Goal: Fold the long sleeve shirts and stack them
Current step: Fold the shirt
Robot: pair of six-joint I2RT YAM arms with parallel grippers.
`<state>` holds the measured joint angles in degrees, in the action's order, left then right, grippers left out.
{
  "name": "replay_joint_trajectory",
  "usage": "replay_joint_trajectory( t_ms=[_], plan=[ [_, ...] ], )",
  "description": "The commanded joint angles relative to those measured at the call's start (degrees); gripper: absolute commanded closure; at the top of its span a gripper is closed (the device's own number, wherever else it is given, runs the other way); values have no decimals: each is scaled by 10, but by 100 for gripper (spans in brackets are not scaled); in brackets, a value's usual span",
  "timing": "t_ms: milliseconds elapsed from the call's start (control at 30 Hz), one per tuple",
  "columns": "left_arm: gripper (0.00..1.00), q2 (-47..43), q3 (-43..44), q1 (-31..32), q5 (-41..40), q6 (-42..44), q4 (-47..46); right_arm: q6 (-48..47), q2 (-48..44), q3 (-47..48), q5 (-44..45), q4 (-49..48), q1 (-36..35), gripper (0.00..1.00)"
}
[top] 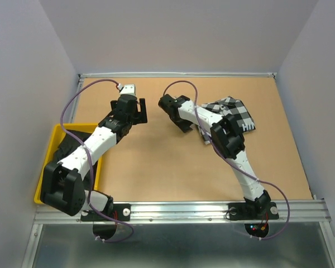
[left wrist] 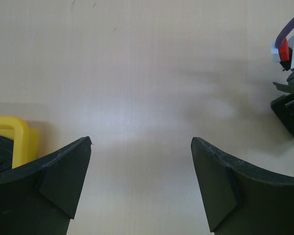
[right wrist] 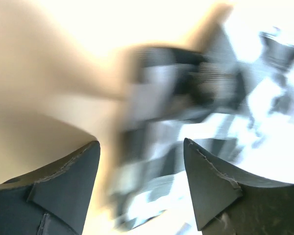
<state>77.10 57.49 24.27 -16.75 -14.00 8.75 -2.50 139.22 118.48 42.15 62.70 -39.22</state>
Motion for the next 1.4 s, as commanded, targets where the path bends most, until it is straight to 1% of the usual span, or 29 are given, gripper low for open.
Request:
replay_joint_trajectory(
  t_ms=[0, 100, 167, 200, 267, 300, 333, 367, 400, 433, 467, 500, 533, 567, 600, 633, 667, 700, 733, 767, 800, 833, 867, 967, 1133, 1267, 1333, 1367],
  plan=[
    [6, -29, 2, -3, -14, -2, -15, 62, -57, 44, -171, 7, -26, 25],
    [6, -31, 0, -4, -17, -2, -15, 74, -86, 45, -203, 3, -25, 25],
    [6, -32, -1, -3, -21, -2, -15, 82, -121, 38, -202, -6, -24, 25],
    [6, -34, -2, -4, -22, -1, -15, 87, -136, 20, -190, -12, -21, 25],
    [6, -35, -3, -4, -24, -1, -16, 109, -180, -9, -186, -38, 3, 28],
    [6, -36, -3, -4, -23, -1, -16, 117, -195, -26, -189, -51, 14, 31],
    [6, -38, -2, -4, -24, -2, -16, 126, -208, -62, -197, -64, 26, 32],
    [6, -38, -2, -4, -24, -1, -17, 144, -223, -77, -201, -91, 50, 34],
    [6, -40, -4, -4, -24, -1, -18, 152, -248, -93, -213, -107, 61, 38],
    [6, -39, -4, -4, -24, -1, -18, 159, -264, -113, -220, -126, 71, 40],
    [6, -41, -5, -4, -25, 0, -19, 171, -276, -149, -226, -168, 94, 42],
    [6, -42, -6, -4, -25, 0, -19, 177, -297, -169, -244, -189, 106, 45],
    [6, -42, -7, -4, -24, 0, -20, 183, -304, -184, -257, -208, 120, 48],
    [6, -42, -8, -4, -24, 2, -22, 191, -308, -212, -268, -244, 143, 56],
    [6, -44, -8, -4, -23, 1, -22, 192, -311, -221, -277, -261, 152, 60],
    [6, -44, -9, -4, -26, 1, -23, 191, -309, -229, -284, -287, 164, 61],
    [6, -45, -9, -4, -27, 1, -23, 187, -304, -235, -286, -297, 167, 64],
    [6, -44, -11, -4, -28, 2, -25, 184, -297, -236, -291, -304, 169, 65],
    [6, -44, -12, -4, -29, 1, -25, 181, -288, -235, -292, -310, 170, 65],
    [6, -43, -12, -4, -30, 2, -25, 180, -257, -233, -295, -320, 170, 65],
    [6, -43, -12, -4, -30, 2, -26, 182, -257, -235, -295, -326, 170, 65],
    [6, -44, -13, -3, -29, 2, -27, 185, -237, -238, -302, -343, 170, 65],
    [6, -44, -14, -4, -31, 3, -27, 195, -232, -243, -308, -353, 169, 65],
    [6, -46, -15, -4, -40, 4, -28, 217, -215, -273, -372, -395, 166, 63],
    [6, -46, -16, -4, -47, 6, -29, 226, -193, -294, -398, -411, 144, 58],
    [6, -42, -15, -4, -45, 7, -29, 224, -204, -300, -417, -407, 131, 54],
    [6, -39, -14, -4, -45, 8, -28, 235, -241, -305, -417, -401, 129, 52],
    [6, -40, -13, -4, -45, 7, -28, 258, -260, -320, -414, -400, 129, 47]
  ],
)
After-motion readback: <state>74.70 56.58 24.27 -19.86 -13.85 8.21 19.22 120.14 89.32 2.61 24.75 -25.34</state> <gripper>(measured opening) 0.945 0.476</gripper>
